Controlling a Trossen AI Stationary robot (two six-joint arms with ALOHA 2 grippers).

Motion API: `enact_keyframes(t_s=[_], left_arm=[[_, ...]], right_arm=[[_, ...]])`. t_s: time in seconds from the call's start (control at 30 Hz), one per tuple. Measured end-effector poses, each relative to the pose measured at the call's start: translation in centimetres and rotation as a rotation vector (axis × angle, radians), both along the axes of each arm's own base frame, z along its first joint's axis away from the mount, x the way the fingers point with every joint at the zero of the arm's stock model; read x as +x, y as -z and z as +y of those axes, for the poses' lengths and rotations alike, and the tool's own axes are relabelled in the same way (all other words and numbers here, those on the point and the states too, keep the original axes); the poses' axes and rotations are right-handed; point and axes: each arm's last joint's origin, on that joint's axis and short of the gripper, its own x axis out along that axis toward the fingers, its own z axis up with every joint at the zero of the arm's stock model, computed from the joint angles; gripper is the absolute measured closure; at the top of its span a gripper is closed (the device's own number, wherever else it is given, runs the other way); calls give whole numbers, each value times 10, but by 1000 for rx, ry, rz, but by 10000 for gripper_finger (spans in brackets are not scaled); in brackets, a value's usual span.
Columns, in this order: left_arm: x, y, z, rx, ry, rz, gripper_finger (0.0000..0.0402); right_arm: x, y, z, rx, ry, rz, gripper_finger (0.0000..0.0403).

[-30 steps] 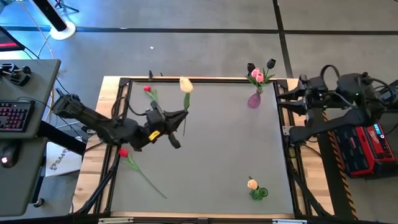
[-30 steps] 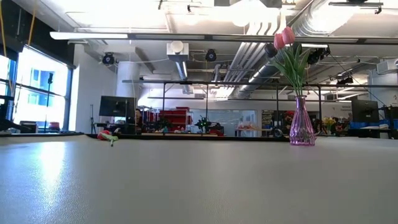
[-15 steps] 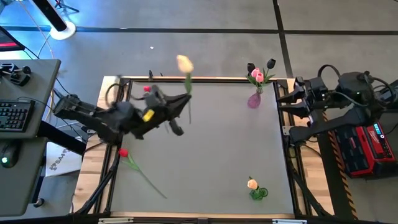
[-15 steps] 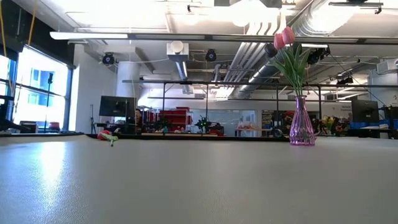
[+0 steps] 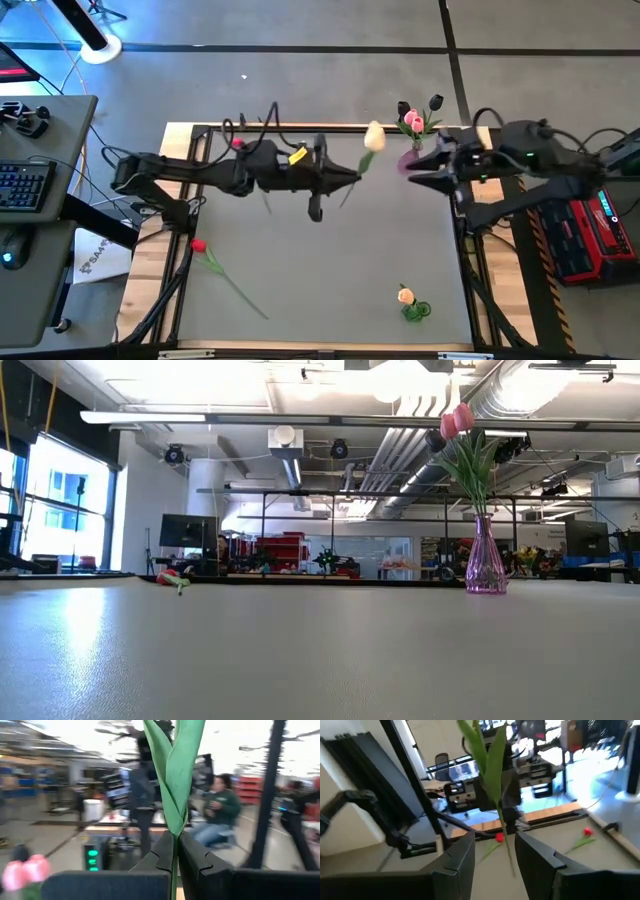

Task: Sort flowers into vase by color
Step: Put the white tulip into the green vase

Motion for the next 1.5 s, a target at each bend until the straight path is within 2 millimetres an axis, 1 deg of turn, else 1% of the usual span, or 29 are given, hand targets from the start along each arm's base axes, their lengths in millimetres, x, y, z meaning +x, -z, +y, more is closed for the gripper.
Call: enact_keyframes(t_s=[0.13, 0.2, 0.3, 0.47, 0.57, 0.73, 0.87, 1.0, 1.1, 1.23, 1.27, 1.4, 1.5], left_arm=[[2, 3, 8, 30, 136, 7, 401], [2, 3, 11, 33, 206, 6, 401], [1, 3, 14, 53, 298, 8, 401], [-1, 3, 18, 54, 427, 20, 401], [-2, 3, 21, 37, 482, 28, 401], [-3, 4, 24, 44, 527, 33, 401], [-2, 5, 26, 49, 540, 32, 401], [-1, 7, 30, 37, 534, 49, 401], [0, 11, 32, 42, 522, 59, 401], [2, 15, 34, 24, 521, 87, 400], [3, 17, 35, 20, 525, 97, 398], [11, 28, 35, -18, 515, 143, 383], [14, 39, 36, -52, 496, 218, 366]], right_arm=[[22, 4, 9, 86, -41, 22, 274], [32, 6, 15, 105, -24, 21, 274], [51, 9, 28, 88, 23, 4, 274], [84, 13, 45, 12, 71, -75, 274], [98, 17, 51, 2, 73, -96, 274], [117, 28, 57, -19, 64, -77, 274], [123, 29, 56, -18, 71, -90, 274], [120, 26, 55, -6, 71, -109, 282], [116, 23, 54, 15, 62, -118, 313], [114, 25, 54, 20, 37, -84, 383], [114, 27, 54, 23, 39, -65, 391], [113, 35, 49, 73, 61, 25, 391], [105, 41, 44, 84, 84, 124, 399]])
